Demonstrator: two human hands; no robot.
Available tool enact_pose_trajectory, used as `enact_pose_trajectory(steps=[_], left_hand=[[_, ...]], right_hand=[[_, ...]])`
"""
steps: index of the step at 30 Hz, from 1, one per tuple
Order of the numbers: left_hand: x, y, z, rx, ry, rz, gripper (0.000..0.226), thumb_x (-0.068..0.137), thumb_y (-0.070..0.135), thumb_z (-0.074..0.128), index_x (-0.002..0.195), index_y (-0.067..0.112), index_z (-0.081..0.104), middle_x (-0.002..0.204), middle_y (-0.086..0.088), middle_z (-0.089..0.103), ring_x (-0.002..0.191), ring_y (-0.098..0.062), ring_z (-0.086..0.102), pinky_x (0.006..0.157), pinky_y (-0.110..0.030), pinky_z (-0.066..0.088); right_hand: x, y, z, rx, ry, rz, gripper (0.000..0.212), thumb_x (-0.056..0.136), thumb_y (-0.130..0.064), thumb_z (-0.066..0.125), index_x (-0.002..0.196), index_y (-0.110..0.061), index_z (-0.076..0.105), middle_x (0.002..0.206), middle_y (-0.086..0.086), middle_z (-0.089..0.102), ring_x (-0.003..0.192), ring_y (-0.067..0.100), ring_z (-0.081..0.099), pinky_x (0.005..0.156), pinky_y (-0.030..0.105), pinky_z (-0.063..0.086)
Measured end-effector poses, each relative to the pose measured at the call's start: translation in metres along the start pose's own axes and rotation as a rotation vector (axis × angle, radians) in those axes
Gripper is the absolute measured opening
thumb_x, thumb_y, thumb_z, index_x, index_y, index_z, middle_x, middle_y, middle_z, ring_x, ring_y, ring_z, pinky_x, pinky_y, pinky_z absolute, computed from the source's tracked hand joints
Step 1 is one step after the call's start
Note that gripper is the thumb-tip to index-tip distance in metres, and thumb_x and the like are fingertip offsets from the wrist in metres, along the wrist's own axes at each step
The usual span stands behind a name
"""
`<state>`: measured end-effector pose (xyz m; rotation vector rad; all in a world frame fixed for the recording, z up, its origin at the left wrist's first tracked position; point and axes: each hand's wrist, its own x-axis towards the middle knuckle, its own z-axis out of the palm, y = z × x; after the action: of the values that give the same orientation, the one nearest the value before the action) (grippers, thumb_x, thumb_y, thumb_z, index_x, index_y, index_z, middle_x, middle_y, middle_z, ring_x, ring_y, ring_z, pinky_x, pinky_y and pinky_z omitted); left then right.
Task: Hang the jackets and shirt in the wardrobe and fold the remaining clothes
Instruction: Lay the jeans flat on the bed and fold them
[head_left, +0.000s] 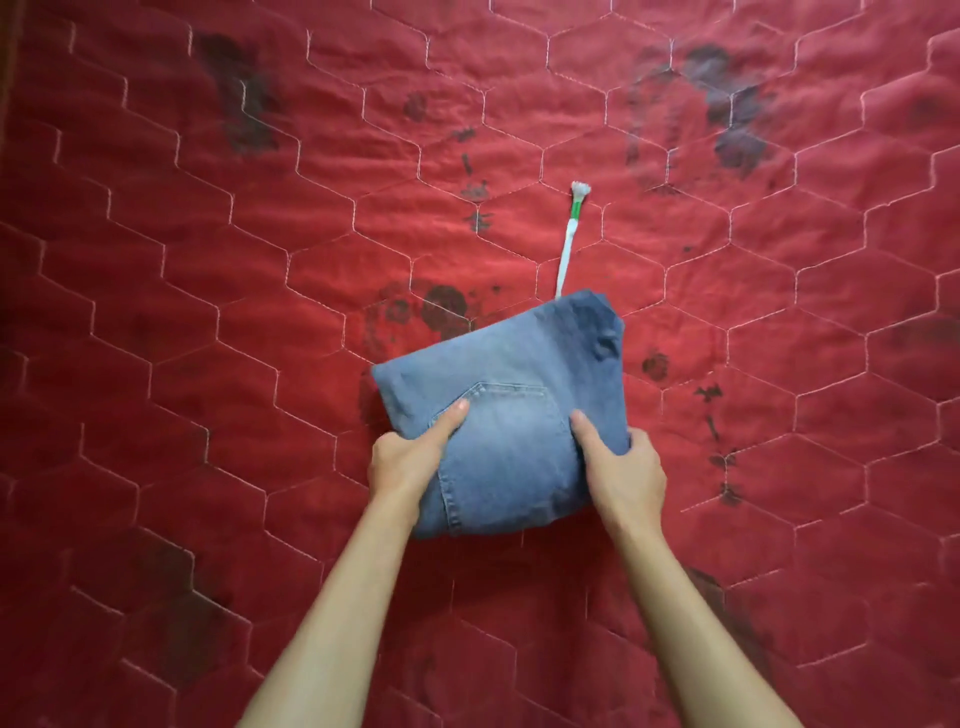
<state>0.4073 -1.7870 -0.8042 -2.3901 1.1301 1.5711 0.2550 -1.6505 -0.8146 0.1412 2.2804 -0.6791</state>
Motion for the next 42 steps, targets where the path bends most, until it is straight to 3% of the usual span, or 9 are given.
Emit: enact_pose_trajectory(steps=[4, 9, 13, 15, 20, 24, 28, 36, 42], left_hand=[[-0.018, -0.011, -0.033, -0.138, -0.311, -0.148, 0.073, 0.058, 0.042, 0.093, 0.112, -0.001, 0.066, 0.095, -0.011, 0.077, 0.081, -0.024, 0.075, 0.066, -0.032, 0.059], [-0.079, -0.001, -0.071, -0.330, -0.473, -0.188, 0.056, 0.066, 0.033, 0.085, 0.111, 0.004, 0.070, 0.102, -0.017, 0.075, 0.090, -0.031, 0.074, 0.086, -0.045, 0.058], [-0.139, 0.031, -0.109, -0.444, -0.569, -0.122, 0.048, 0.069, 0.017, 0.082, 0.113, 0.001, 0.069, 0.107, -0.020, 0.074, 0.086, -0.030, 0.074, 0.079, -0.045, 0.061], [-0.171, 0.053, -0.130, -0.494, -0.578, -0.042, 0.052, 0.068, 0.010, 0.084, 0.116, -0.002, 0.068, 0.110, -0.022, 0.072, 0.089, -0.032, 0.074, 0.079, -0.046, 0.061], [-0.260, 0.111, -0.187, -0.652, -0.511, 0.232, 0.040, 0.070, 0.008, 0.078, 0.109, -0.003, 0.070, 0.103, -0.020, 0.075, 0.085, -0.030, 0.074, 0.072, -0.041, 0.062], [-0.326, 0.144, -0.226, -0.792, -0.449, 0.439, 0.052, 0.065, 0.007, 0.086, 0.114, -0.003, 0.070, 0.114, -0.020, 0.072, 0.103, -0.036, 0.070, 0.090, -0.049, 0.057], [-0.397, 0.157, -0.257, -0.884, -0.493, 0.607, 0.045, 0.078, 0.008, 0.076, 0.121, -0.002, 0.067, 0.120, -0.024, 0.068, 0.110, -0.041, 0.066, 0.100, -0.056, 0.050], [-0.525, 0.130, -0.320, -0.932, -0.375, 0.935, 0.048, 0.079, 0.005, 0.076, 0.126, 0.007, 0.064, 0.124, -0.015, 0.069, 0.116, -0.031, 0.066, 0.102, -0.049, 0.048], [-0.577, 0.057, -0.381, -1.055, -0.436, 0.900, 0.064, 0.085, 0.035, 0.074, 0.138, 0.004, 0.056, 0.132, -0.022, 0.062, 0.112, -0.035, 0.066, 0.089, -0.046, 0.056]], right_hand=[[-0.017, -0.003, -0.026, 0.181, -0.298, 0.158, 0.047, 0.066, -0.048, 0.086, 0.089, -0.008, 0.076, 0.089, 0.004, 0.077, 0.086, 0.022, 0.073, 0.082, 0.038, 0.058], [-0.064, -0.047, -0.070, 0.243, -0.384, 0.059, 0.031, 0.073, -0.034, 0.085, 0.085, -0.007, 0.075, 0.087, 0.007, 0.078, 0.076, 0.019, 0.073, 0.067, 0.031, 0.056], [-0.110, -0.095, -0.109, 0.374, -0.353, -0.071, 0.025, 0.076, -0.028, 0.084, 0.088, -0.007, 0.076, 0.081, 0.003, 0.076, 0.066, 0.011, 0.067, 0.056, 0.020, 0.051], [-0.136, -0.123, -0.128, 0.427, -0.310, -0.142, 0.029, 0.076, -0.029, 0.084, 0.093, -0.008, 0.075, 0.087, 0.003, 0.075, 0.069, 0.010, 0.066, 0.058, 0.019, 0.050], [-0.221, -0.195, -0.180, 0.591, -0.176, -0.237, 0.071, 0.067, -0.039, 0.090, 0.123, -0.011, 0.057, 0.112, 0.004, 0.067, 0.100, 0.017, 0.067, 0.087, 0.032, 0.052], [-0.295, -0.238, -0.206, 0.647, -0.281, -0.242, 0.100, 0.059, -0.051, 0.091, 0.137, -0.009, 0.045, 0.119, 0.008, 0.064, 0.105, 0.023, 0.067, 0.098, 0.044, 0.052], [-0.376, -0.280, -0.225, 0.809, -0.640, -0.310, 0.053, 0.071, -0.031, 0.087, 0.113, -0.005, 0.067, 0.102, 0.010, 0.077, 0.094, 0.027, 0.074, 0.089, 0.046, 0.058], [-0.472, -0.305, -0.304, 0.963, -0.798, -0.539, 0.043, 0.076, -0.010, 0.081, 0.117, -0.009, 0.066, 0.104, 0.009, 0.076, 0.094, 0.028, 0.074, 0.082, 0.042, 0.059], [-0.534, -0.293, -0.346, 0.822, -0.990, -0.644, 0.038, 0.076, -0.007, 0.079, 0.112, -0.007, 0.068, 0.101, 0.012, 0.076, 0.090, 0.029, 0.075, 0.073, 0.039, 0.061]])
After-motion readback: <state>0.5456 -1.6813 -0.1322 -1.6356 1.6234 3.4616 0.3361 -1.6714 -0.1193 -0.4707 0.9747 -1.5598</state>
